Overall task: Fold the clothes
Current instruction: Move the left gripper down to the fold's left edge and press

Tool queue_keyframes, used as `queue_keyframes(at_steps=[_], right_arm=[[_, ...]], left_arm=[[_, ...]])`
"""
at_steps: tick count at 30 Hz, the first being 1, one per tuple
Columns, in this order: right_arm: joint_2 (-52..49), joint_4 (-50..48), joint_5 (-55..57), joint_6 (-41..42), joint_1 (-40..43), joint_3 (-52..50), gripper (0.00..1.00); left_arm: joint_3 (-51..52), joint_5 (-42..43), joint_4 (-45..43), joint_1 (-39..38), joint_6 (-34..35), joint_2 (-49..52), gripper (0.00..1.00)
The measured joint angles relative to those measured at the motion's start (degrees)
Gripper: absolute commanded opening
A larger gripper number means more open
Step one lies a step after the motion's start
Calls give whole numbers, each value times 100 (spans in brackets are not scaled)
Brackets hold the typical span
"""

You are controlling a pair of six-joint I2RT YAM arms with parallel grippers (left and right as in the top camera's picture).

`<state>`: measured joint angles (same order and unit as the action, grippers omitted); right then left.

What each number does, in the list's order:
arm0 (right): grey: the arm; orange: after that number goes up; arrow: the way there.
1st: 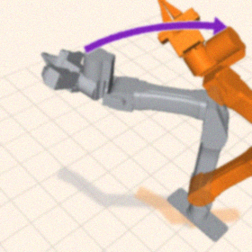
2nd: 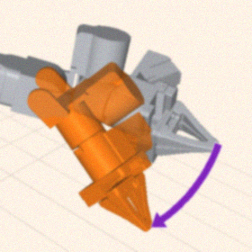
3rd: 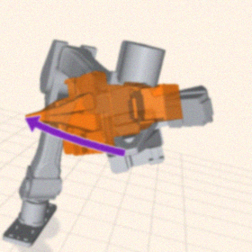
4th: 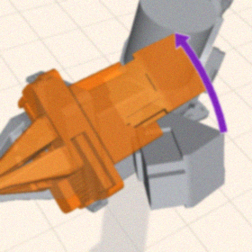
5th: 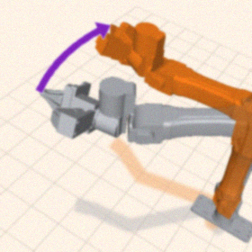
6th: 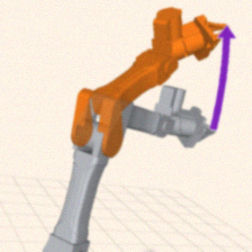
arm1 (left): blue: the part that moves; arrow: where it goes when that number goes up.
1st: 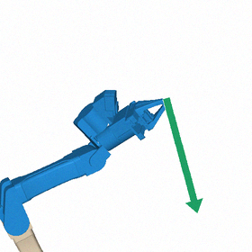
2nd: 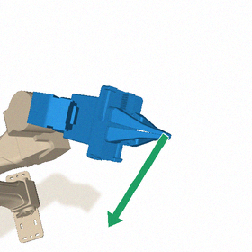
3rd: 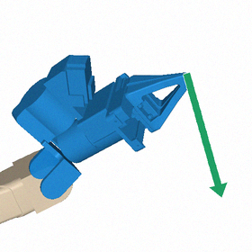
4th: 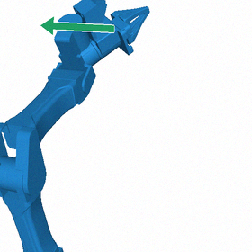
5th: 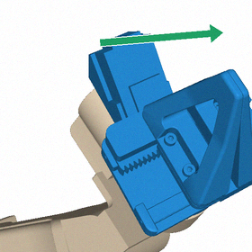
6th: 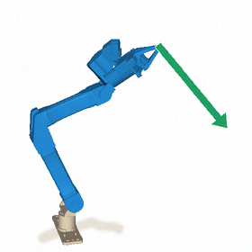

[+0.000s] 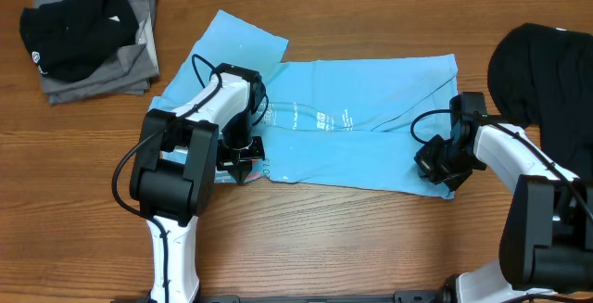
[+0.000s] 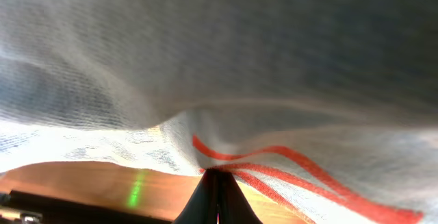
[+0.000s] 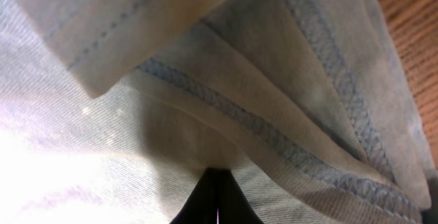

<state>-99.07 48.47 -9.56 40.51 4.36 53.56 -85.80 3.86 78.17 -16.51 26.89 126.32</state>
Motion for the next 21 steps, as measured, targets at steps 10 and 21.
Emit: queue_keyframes(at_steps=[10,21], right_arm=[[2,304,146,820,0,0,4],[221,1438,855,1661,131,-153,4]], left_arm=[[352,-39,175,48,111,-33,4],[1261,-37,31,-157,304,-699,4]])
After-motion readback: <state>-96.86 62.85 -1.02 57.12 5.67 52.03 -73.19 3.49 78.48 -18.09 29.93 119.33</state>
